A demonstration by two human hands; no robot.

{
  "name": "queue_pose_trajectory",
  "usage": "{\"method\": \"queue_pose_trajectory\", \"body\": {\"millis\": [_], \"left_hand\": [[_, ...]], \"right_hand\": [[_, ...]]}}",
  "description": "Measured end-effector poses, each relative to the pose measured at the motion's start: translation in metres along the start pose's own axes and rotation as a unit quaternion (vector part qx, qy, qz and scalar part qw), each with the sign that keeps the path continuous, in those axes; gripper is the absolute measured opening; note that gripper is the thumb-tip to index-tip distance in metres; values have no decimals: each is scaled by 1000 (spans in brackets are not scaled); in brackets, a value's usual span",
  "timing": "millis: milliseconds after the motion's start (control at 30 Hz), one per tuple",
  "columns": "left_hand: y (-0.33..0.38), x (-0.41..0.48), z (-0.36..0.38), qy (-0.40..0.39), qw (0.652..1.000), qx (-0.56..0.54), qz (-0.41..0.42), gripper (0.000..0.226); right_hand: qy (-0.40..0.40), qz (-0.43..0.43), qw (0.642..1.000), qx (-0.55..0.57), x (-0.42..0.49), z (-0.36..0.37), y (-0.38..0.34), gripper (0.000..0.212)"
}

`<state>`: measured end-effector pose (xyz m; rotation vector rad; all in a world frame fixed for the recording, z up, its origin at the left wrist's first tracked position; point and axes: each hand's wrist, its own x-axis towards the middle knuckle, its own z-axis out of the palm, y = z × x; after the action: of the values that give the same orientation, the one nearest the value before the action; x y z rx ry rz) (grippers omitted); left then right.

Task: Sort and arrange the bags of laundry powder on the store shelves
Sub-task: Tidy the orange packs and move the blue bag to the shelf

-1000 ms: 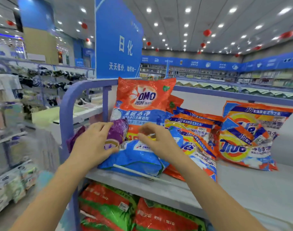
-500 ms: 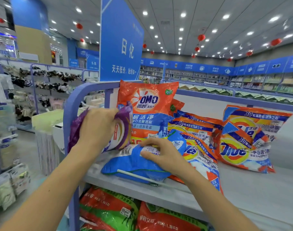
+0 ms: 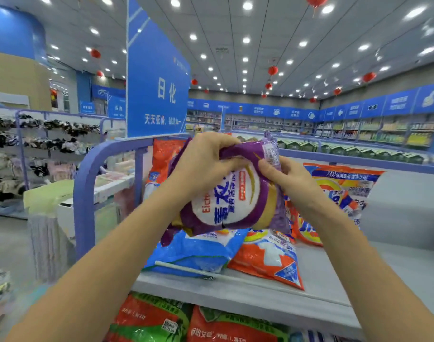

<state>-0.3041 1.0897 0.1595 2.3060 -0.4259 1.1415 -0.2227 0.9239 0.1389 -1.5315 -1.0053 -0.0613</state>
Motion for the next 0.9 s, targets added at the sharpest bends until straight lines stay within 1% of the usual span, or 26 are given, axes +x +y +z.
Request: {"method": "queue_pose_trajectory", "body": {"millis": [67, 133, 200, 267, 300, 367, 400, 433, 500, 533, 567, 633, 700, 733, 767, 833, 900], "left_hand": [[1, -1, 19, -11, 999, -38, 2, 14], [-2, -4, 37, 6, 999, -44, -5, 29], [-9, -8, 53, 56, 998, 10, -25, 50], [-13, -14, 67, 92, 993, 24, -73, 74], [-12, -17, 74, 105, 989, -3, -100, 86], [-4, -21, 92, 122, 970, -114, -177, 103], [0, -21, 102, 121, 949, -188, -224, 103], [4, -20, 112, 109, 922, -261, -266, 95], [13, -19, 136, 61, 869, -380, -311, 59], [19, -19, 147, 44, 858, -398, -321, 47], [27, -20, 157, 35, 861, -393, -321, 43], [43, -20, 172, 34, 877, -376, -298, 39], [63, -18, 186, 33, 900, -353, -256, 36], [73, -17, 193, 38, 915, -329, -231, 37], [85, -16, 200, 51, 932, -299, -199, 39], [109, -15, 215, 65, 963, -232, -122, 44], [136, -13, 232, 41, 987, -142, -60, 51]], "right_hand": [[44, 4, 999, -17, -9, -13, 2, 17], [103, -22, 994, -35, -19, -27, 3, 4], [162, -48, 984, -49, -31, -45, 3, 12], [200, -62, 976, -52, -45, -62, 2, 13], [211, -68, 973, -59, -52, -70, 2, 11], [254, -62, 964, -52, -68, -83, 5, 9], [285, -54, 956, -30, -75, -89, 6, 9], [312, -46, 949, -4, -83, -96, 7, 9], [345, -32, 938, 30, -99, -110, 8, 8], [354, -28, 934, 33, -107, -116, 8, 10], [365, -25, 930, 30, -116, -121, 9, 14], [393, -10, 919, 35, -134, -134, 13, 31], [425, 10, 901, 91, -153, -149, 15, 43], [446, 12, 888, 108, -164, -158, 17, 45], [472, 14, 876, 102, -175, -168, 18, 44], [523, 16, 850, 56, -199, -187, 19, 38], [566, 4, 824, 4, -226, -213, 20, 31]]}}
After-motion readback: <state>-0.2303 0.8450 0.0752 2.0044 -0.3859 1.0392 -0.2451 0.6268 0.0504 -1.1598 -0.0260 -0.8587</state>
